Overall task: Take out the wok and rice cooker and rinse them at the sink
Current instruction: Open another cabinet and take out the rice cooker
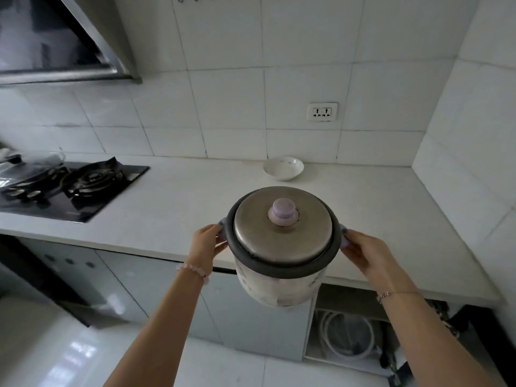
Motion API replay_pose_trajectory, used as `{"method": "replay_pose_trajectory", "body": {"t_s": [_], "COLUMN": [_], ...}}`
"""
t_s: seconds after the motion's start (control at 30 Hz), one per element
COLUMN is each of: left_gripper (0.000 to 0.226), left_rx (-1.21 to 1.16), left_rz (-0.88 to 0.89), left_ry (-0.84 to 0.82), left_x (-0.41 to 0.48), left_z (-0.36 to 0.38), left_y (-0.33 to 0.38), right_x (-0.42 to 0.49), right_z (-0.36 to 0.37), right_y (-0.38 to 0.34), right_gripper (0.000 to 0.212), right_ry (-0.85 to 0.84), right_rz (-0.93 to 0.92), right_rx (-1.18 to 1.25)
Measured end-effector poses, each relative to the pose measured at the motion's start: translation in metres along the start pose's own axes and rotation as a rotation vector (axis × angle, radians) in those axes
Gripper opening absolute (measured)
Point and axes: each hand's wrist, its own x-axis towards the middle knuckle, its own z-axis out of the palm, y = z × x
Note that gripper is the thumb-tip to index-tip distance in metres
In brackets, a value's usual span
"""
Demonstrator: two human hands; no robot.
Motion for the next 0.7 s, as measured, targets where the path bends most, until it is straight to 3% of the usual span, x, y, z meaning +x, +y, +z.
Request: {"method": "replay_pose_trajectory", "body": {"t_s": [0.17,0.3,0.47,0.7], "left_gripper": [0.031,0.016,0.031,0.029], "left_rx": [0.004,-0.029,0.03,0.097], "left_rz": [-0.008,-0.066,-0.148,-0.199], "left_ry": [-0.078,-0.116,-0.118,-0.074], "left_x": [0.063,0.117,0.175,0.238], "left_z": [-0.013,-0.017,-0.018,-0.015], "left_y": [0.026,0.041,0.051,0.052], "right_x": [0.024,0.05,0.082,0.126], "right_z": [0.044,0.082,0.114,0.147], "right_y": [-0.007,-0.014,-0.022,-0.027], "right_gripper": [0.01,0.012,0.016,0.024], "right_ry": [0.004,0.009,-0.018,0.068], "right_rz": [-0.042,-0.044,-0.031,0.032], "right_rx": [0.028,0.058,0.052,0.003]}}
